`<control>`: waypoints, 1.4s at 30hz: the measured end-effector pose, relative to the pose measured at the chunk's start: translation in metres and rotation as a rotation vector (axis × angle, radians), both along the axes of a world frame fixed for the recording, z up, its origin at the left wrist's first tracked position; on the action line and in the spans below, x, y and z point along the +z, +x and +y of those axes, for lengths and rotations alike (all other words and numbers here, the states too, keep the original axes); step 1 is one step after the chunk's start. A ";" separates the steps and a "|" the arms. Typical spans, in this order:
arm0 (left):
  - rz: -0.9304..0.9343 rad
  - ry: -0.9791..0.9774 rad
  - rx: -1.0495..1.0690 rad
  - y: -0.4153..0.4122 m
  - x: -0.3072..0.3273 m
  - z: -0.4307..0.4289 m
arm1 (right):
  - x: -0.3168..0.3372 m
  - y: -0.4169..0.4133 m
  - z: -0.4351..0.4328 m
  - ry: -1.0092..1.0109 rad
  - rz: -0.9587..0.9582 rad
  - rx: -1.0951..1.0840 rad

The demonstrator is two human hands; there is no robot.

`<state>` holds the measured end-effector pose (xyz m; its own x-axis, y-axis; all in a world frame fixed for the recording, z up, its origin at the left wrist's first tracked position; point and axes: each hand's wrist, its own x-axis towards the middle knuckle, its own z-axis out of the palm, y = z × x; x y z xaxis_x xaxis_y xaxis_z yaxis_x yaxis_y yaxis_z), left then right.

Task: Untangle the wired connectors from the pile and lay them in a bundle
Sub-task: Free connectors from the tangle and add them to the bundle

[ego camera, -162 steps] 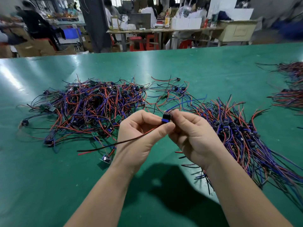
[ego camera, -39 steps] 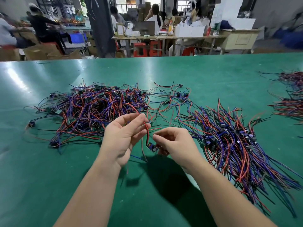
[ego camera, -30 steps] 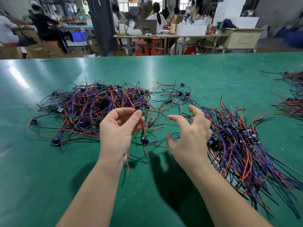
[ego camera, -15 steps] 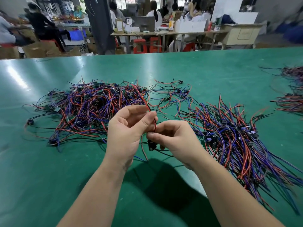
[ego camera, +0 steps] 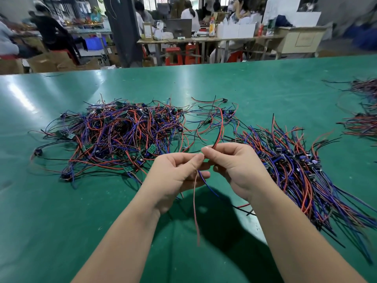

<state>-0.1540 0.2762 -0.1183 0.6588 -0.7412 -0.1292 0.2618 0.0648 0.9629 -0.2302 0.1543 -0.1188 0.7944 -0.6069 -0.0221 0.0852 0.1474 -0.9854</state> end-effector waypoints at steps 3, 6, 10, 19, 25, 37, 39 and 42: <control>0.070 0.015 -0.072 0.000 0.004 0.000 | 0.002 -0.003 -0.006 0.090 0.029 0.052; 0.056 0.051 -0.125 0.002 0.005 0.002 | 0.007 -0.006 -0.008 0.159 0.042 0.067; 0.030 0.120 -0.233 0.004 0.003 0.006 | 0.016 -0.012 -0.026 0.282 -0.038 -0.061; -0.051 0.234 -0.431 -0.002 0.000 0.007 | 0.015 -0.015 -0.042 0.352 -0.168 -0.258; -0.118 0.316 -0.495 -0.004 -0.005 0.009 | 0.012 -0.012 -0.034 0.196 -0.145 -0.307; -0.271 0.352 -0.706 0.000 -0.004 0.015 | 0.011 -0.013 -0.030 0.175 -0.074 -0.253; -0.302 0.360 -0.739 0.002 -0.003 0.017 | 0.009 -0.010 -0.028 0.164 -0.063 -0.249; -0.333 0.357 -0.829 0.005 -0.001 0.019 | 0.007 -0.008 -0.024 0.143 -0.050 -0.252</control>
<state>-0.1490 0.2956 -0.1195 -0.0138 -0.9409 -0.3383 -0.1978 -0.3291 0.9234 -0.2381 0.1303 -0.1119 0.6212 -0.7789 -0.0862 0.1847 0.2523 -0.9499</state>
